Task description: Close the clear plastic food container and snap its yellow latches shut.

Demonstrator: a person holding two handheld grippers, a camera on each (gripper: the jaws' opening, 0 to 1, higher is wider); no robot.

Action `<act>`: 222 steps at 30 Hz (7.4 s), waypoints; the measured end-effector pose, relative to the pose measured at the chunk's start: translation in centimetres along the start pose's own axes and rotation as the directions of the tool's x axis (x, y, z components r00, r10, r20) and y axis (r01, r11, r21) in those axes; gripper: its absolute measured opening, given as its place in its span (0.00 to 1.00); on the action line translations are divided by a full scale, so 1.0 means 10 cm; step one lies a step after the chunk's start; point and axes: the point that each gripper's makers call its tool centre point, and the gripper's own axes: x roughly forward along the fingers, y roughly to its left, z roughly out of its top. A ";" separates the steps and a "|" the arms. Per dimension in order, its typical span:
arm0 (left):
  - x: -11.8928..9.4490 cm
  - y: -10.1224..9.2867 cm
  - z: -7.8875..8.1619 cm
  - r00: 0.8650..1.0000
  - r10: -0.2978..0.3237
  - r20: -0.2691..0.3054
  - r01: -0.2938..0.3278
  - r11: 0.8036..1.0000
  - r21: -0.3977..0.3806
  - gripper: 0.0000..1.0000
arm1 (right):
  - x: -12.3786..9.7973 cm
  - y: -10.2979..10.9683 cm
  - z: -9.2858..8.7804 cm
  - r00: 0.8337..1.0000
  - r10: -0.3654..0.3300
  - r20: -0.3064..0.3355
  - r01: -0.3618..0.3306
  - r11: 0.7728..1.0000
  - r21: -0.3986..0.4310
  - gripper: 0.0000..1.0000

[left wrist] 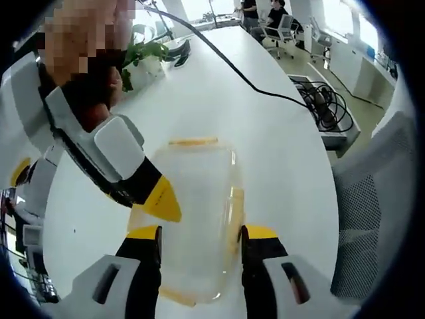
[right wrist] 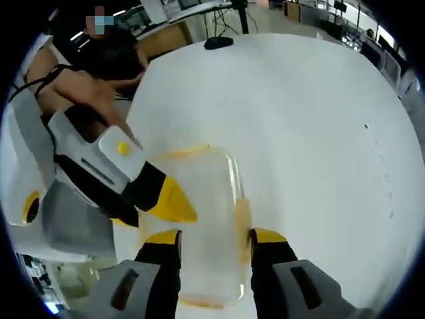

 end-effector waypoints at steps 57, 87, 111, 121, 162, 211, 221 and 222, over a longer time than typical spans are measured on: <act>-0.14 -0.09 -0.08 0.996 -0.030 0.081 0.030 1.000 -0.003 0.60 | -0.19 0.03 0.06 0.944 -0.234 0.233 0.210 0.970 0.123 0.48; -0.08 0.27 -0.48 0.993 -0.108 0.042 0.111 0.991 -0.073 0.91 | -0.13 0.30 -0.43 0.952 -0.262 0.159 0.274 0.960 -0.057 0.82; 0.09 0.19 -0.60 0.983 -0.181 -0.035 0.181 0.984 0.001 0.87 | 0.06 0.27 -0.53 0.960 -0.272 0.073 0.279 0.951 -0.129 0.80; 0.09 0.18 -0.60 0.983 -0.181 -0.033 0.181 0.984 0.000 0.86 | 0.06 0.28 -0.53 0.960 -0.272 0.070 0.279 0.953 -0.120 0.79; -0.30 0.04 -1.20 0.987 -0.156 -0.036 0.155 0.988 -0.029 0.87 | 0.41 0.60 0.11 0.965 -0.255 0.058 0.260 0.961 -0.098 0.80; -0.57 -0.03 -1.66 0.991 -0.130 -0.018 0.128 0.989 -0.073 0.87 | 0.65 0.75 0.56 0.969 -0.248 0.011 0.246 0.958 -0.146 0.81; -0.54 0.02 -1.66 0.992 -0.125 -0.021 0.123 0.990 -0.072 0.88 | 0.65 0.71 0.57 0.970 -0.242 0.022 0.243 0.960 -0.138 0.81; -0.54 0.03 -1.66 0.992 -0.125 -0.019 0.123 0.990 -0.073 0.88 | 0.64 0.70 0.57 0.970 -0.241 0.025 0.242 0.960 -0.139 0.81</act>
